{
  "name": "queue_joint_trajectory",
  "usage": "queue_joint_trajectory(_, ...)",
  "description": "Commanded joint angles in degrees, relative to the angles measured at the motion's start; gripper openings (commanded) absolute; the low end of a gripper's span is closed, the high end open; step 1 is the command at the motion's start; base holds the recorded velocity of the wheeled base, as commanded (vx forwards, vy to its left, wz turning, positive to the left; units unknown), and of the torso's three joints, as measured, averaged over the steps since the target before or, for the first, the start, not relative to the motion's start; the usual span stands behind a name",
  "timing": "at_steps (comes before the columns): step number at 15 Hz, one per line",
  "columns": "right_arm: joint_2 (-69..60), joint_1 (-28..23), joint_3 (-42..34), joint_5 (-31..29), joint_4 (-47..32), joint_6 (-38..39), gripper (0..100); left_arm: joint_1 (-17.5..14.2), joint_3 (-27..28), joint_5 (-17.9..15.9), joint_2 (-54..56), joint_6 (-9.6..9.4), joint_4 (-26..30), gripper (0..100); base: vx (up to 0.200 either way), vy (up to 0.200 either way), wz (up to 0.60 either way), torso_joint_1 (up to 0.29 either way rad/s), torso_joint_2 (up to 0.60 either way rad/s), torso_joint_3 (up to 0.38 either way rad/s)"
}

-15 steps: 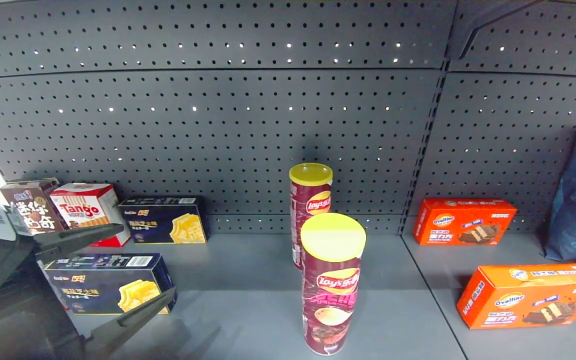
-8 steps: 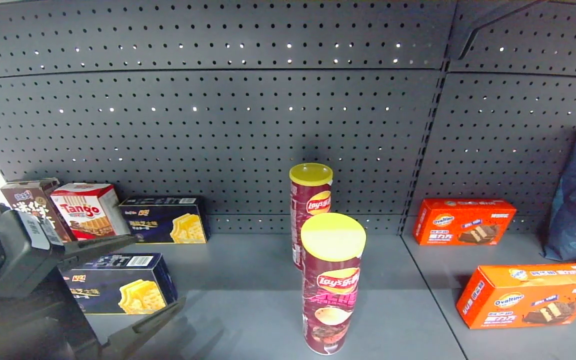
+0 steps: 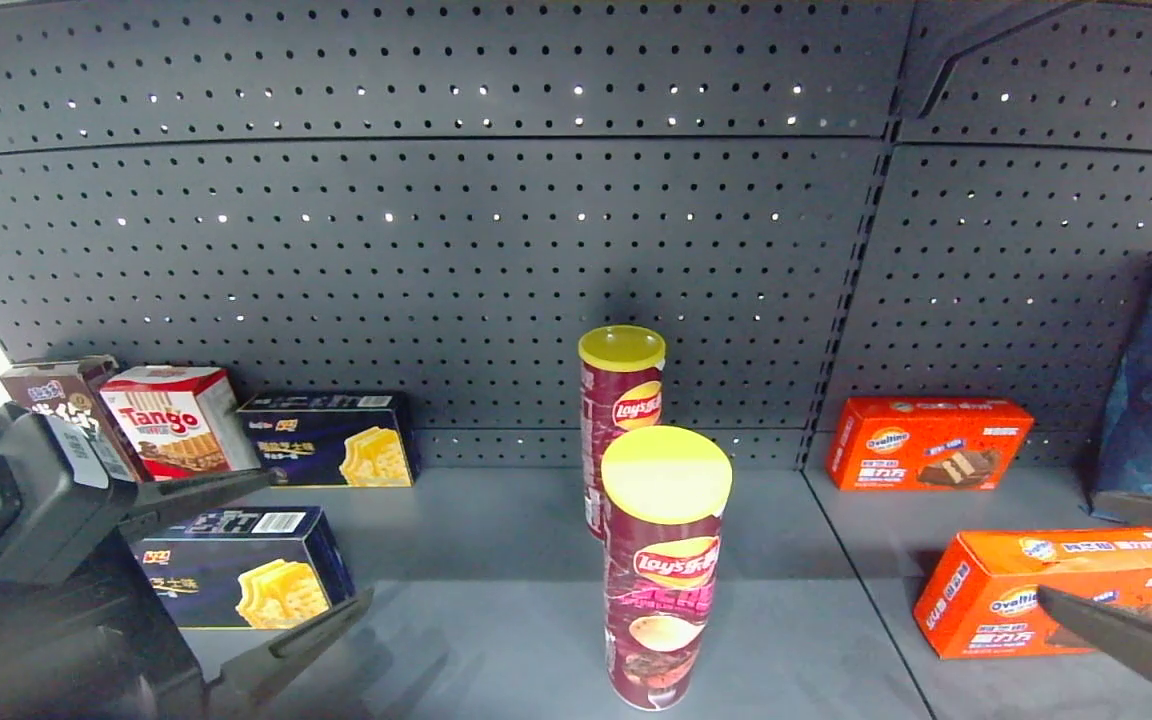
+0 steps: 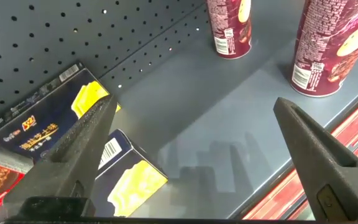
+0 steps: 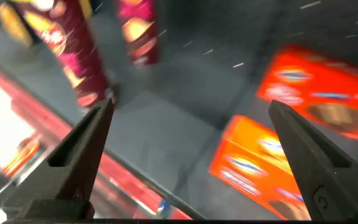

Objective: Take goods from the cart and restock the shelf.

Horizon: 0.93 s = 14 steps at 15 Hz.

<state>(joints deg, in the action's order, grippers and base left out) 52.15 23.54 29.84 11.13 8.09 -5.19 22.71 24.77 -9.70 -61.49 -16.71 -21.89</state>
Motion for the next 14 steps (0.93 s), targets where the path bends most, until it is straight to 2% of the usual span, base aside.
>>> queue_joint_trajectory(1, 7.00, 3.88, 0.92, -1.11, 0.43, 0.53, 100, -0.04, 0.01, 0.04, -0.30, 0.01, 0.01, 100, 0.000, 0.000, 0.00, 0.000, 0.00, 0.000)
queue_joint_trajectory(5, 12.89, 8.89, 0.48, -4.27, 0.61, 1.50, 100, 0.05, 0.54, -0.05, -1.09, 0.01, 0.01, 100, 0.000, 0.000, 0.00, 0.000, 0.00, 0.000)
queue_joint_trajectory(8, 17.63, 10.91, 2.85, -5.94, 1.40, 2.47, 100, 0.05, 0.72, -0.05, -1.09, 0.01, 0.01, 100, 0.000, 0.000, 0.00, 0.000, 0.00, 0.000)
queue_joint_trajectory(12, 28.97, 16.10, 9.53, -10.87, 4.12, 5.54, 100, 0.14, 0.63, -0.05, -0.74, 0.01, 0.01, 100, 0.000, 0.000, 0.00, 0.000, 0.00, 0.000)
queue_joint_trajectory(14, 31.78, 16.63, 11.03, -11.75, 4.21, 5.54, 100, 0.14, 0.98, -0.05, -0.74, 0.01, 0.01, 100, 0.000, 0.000, 0.00, 0.000, 0.00, 0.000)
